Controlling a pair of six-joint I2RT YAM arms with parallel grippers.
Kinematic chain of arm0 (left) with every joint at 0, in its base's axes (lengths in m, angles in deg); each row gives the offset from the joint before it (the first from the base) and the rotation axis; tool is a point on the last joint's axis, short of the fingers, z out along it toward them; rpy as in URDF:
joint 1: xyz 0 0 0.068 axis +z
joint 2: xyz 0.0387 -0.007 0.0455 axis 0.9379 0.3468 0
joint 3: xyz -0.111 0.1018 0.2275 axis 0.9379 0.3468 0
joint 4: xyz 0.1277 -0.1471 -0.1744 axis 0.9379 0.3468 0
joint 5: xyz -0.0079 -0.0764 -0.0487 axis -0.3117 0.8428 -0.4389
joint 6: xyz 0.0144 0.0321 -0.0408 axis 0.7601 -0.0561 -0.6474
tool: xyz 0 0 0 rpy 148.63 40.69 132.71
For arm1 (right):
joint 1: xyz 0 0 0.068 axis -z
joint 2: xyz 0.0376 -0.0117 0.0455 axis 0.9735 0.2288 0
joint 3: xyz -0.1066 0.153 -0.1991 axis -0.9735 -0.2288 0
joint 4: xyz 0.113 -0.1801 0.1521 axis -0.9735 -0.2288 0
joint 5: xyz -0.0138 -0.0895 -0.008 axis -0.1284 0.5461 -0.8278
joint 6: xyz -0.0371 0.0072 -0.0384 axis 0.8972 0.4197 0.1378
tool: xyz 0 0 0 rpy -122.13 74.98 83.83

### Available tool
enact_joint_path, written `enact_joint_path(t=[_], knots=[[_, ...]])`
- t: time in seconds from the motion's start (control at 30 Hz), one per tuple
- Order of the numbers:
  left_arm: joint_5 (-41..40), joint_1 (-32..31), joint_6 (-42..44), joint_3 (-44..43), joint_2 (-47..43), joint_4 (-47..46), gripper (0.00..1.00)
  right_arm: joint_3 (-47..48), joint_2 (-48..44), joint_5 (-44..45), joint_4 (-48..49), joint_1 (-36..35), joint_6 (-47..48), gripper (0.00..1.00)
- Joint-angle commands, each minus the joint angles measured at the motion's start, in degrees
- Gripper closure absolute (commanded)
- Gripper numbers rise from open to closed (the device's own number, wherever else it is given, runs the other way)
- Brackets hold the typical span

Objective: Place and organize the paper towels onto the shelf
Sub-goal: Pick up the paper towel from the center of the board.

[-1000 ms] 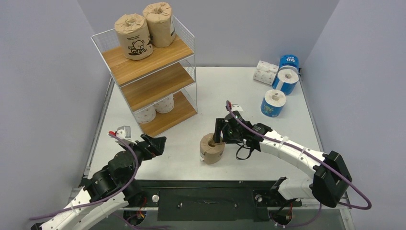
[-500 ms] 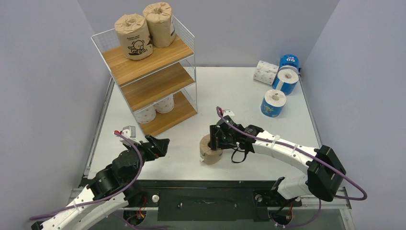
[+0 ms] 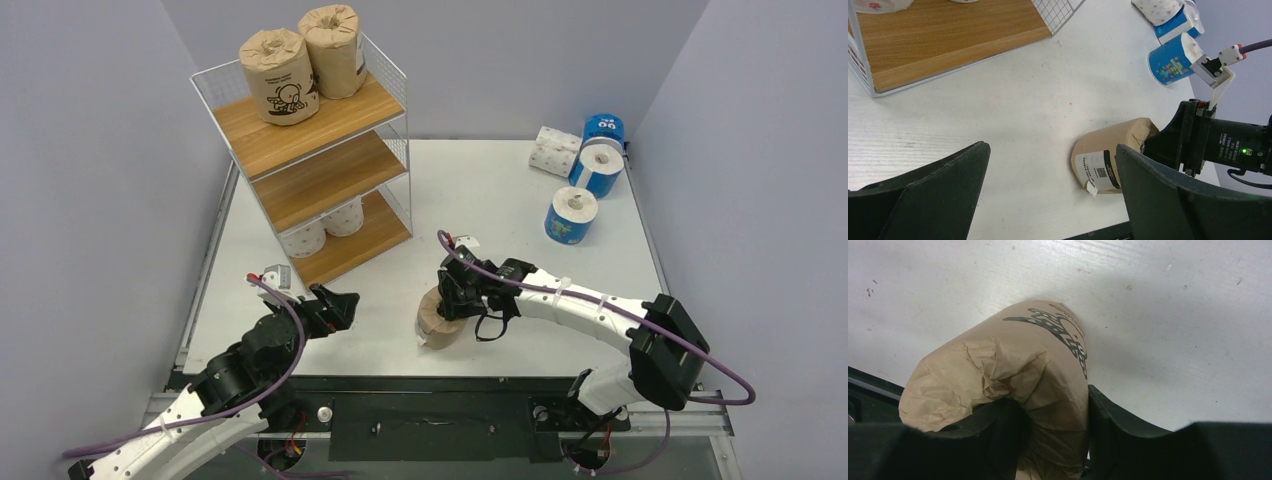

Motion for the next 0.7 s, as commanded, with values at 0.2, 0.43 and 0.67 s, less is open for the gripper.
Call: enact_joint_path(t=[0.2,0.43,0.67], knots=[[-0.71,-0.09,0.35,-2.10,-0.48,-3.18,0.03,12.38,0.20,2.01,-7.91,0.69,2.69,0.68],[-1.74,-0.06,0.98,-2.41,-1.81,-2.26,0.03,20.64,-0.99,2.74,-12.49,0.96,4.11,0.69],[-2.22,-0.07,1.03,-2.80,-1.42,-2.06,0.03,31.76,-1.31,4.69,-18.98,1.09,6.42,0.69]])
